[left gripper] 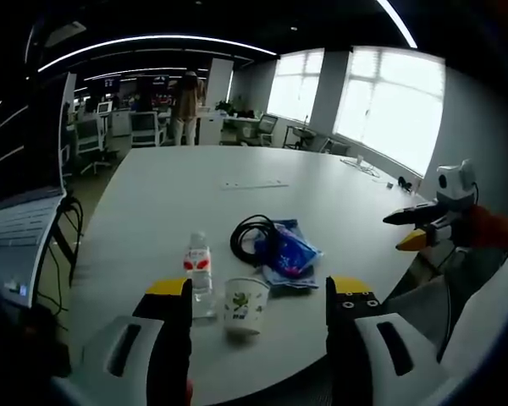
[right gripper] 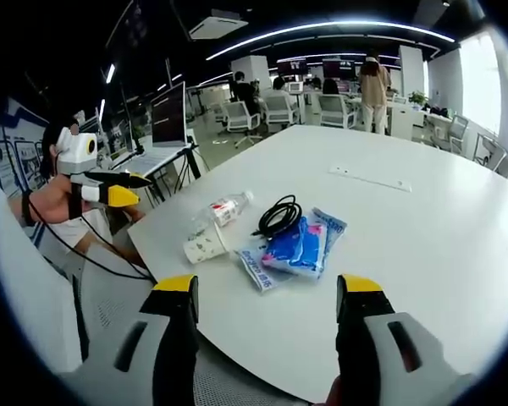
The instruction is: Arrange the tabletop items into an orderly group along one side of the table until the central work area is clear of visible clutter.
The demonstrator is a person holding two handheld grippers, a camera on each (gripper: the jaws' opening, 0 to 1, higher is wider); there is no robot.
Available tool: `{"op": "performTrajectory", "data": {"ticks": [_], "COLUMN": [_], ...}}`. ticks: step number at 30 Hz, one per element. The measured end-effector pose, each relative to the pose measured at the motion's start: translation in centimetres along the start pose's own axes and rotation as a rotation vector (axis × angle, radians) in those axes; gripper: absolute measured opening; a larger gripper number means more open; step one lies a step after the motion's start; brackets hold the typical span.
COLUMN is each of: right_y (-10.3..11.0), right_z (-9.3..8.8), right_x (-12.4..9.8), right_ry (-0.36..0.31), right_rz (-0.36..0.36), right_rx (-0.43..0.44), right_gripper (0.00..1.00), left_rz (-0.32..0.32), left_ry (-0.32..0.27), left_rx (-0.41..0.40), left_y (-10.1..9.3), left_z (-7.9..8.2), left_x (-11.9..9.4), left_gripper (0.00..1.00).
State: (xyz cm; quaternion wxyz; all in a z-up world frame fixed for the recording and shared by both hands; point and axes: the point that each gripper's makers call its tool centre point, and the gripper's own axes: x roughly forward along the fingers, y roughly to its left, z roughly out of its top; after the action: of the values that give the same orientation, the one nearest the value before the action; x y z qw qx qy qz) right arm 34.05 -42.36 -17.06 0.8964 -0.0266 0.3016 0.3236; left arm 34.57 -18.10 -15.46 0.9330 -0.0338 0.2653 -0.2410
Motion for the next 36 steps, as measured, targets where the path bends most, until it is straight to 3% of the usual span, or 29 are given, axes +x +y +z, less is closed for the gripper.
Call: {"op": "performTrajectory", "data": {"ticks": [36], "right_y": [-0.19], "right_z": [-0.1], "right_x": [0.22], "right_ry": [0.012], "right_rz": [0.0], "right_rx": [-0.005], "right_gripper": [0.65], "left_rz": [0.005], "left_ry": [0.022], "left_rx": [-0.016], "left_y": [0.82], "left_z": [-0.89], "left_x": [0.13], "left_gripper": [0.63]}}
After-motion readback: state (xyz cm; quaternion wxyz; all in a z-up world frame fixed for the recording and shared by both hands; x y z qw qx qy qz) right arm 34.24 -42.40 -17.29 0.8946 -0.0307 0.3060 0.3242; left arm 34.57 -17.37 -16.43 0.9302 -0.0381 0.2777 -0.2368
